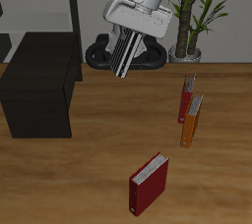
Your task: Place the striped book in the top region of the shelf
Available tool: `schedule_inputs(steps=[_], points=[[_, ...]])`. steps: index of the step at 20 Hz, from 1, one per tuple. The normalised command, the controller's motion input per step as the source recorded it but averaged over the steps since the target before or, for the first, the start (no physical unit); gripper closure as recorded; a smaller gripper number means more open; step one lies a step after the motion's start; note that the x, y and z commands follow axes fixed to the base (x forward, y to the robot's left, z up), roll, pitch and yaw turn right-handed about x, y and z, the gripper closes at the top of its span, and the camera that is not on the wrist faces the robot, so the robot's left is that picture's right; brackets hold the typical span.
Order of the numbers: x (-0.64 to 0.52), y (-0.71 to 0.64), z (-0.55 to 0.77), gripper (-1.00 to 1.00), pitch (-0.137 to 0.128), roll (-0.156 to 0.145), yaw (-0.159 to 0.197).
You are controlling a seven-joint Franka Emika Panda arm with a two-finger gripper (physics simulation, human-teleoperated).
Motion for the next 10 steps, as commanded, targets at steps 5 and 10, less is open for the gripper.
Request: schedule_inputs(steps=[5, 10], points=[[-0.07, 0.03, -0.09, 1.0, -0.019, -0.072, 0.028], [0.02, -0.1, -0.11, 1.0, 0.0, -0.139, 0.002]])
